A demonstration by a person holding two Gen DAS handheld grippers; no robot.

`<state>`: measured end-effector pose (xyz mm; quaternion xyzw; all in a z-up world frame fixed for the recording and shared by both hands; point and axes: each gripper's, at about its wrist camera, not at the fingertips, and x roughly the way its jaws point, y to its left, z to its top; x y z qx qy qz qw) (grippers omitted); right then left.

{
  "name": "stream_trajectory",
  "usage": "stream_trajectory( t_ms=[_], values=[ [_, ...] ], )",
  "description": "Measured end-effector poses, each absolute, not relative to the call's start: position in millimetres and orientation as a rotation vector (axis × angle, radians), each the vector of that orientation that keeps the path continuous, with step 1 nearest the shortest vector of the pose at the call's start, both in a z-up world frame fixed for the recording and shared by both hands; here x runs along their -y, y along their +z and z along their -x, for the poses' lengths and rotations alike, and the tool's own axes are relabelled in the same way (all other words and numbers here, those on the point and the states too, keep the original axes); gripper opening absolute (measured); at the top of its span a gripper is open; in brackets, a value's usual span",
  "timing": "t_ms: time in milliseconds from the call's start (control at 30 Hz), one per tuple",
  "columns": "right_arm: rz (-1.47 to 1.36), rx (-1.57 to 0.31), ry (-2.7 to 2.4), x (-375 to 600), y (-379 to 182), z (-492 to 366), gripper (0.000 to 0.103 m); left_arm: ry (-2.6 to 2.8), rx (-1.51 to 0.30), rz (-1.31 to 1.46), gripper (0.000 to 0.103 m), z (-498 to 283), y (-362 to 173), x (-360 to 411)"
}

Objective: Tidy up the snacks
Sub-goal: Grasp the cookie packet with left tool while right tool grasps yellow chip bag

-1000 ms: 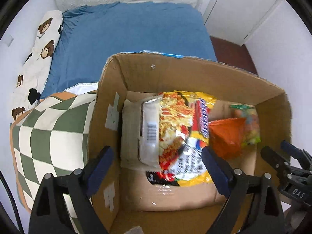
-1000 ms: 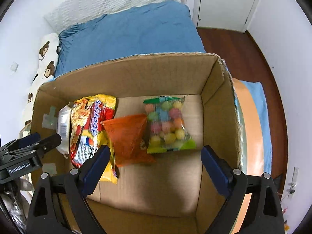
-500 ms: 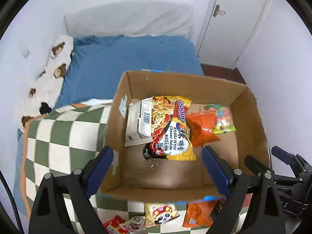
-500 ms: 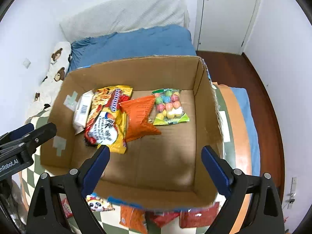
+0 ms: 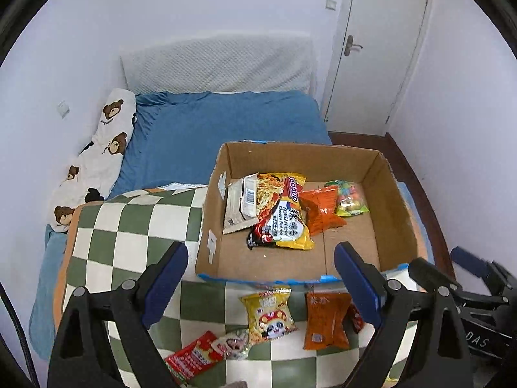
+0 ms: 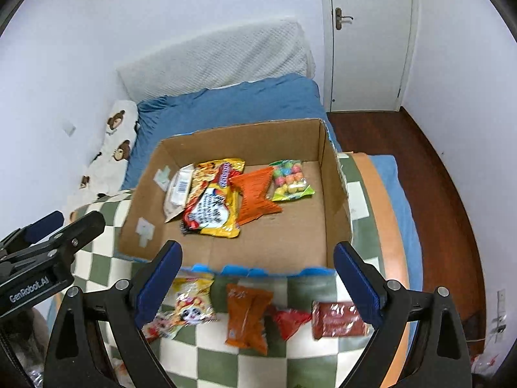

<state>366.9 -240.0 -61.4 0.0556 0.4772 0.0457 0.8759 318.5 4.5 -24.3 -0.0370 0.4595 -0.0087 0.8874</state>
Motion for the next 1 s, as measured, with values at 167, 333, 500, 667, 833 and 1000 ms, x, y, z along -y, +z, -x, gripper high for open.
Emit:
stream_trajectory(
  t_ms=[167,333,500,667,833,1000],
  values=[
    [-0.214,-1.056,0.113,247.9,-66.7,-327.8,0.098,-0.024,-0.977,0.092,0.093,-277.1,-31.1,-8.2],
    [-0.357,-1.197,0.083,271.6,-116.2,-271.8,0.098,0.016,-1.066,0.041,0.093,-223.5,-73.7,-15.4],
    [-0.438,-1.354,-0.008,298.5,-184.2,-215.7,0.098,0.089,-1.250,0.081,0.093,-176.9,-142.0,-46.6],
    [-0.502,-1.492,-0.110,318.8,-258.7,-176.6,0.098,0.202,-1.395,0.210,0.093,-141.8,-197.9,-98.6],
    [-0.532,-1.567,-0.119,312.3,-305.6,-168.0,0.065,0.280,-1.461,0.385,0.093,-123.4,-227.8,-148.4],
    [-0.405,-1.563,-0.009,266.6,-306.8,-178.3,0.051,0.279,-1.504,0.462,0.093,-131.0,-249.7,-164.5]
  ],
)
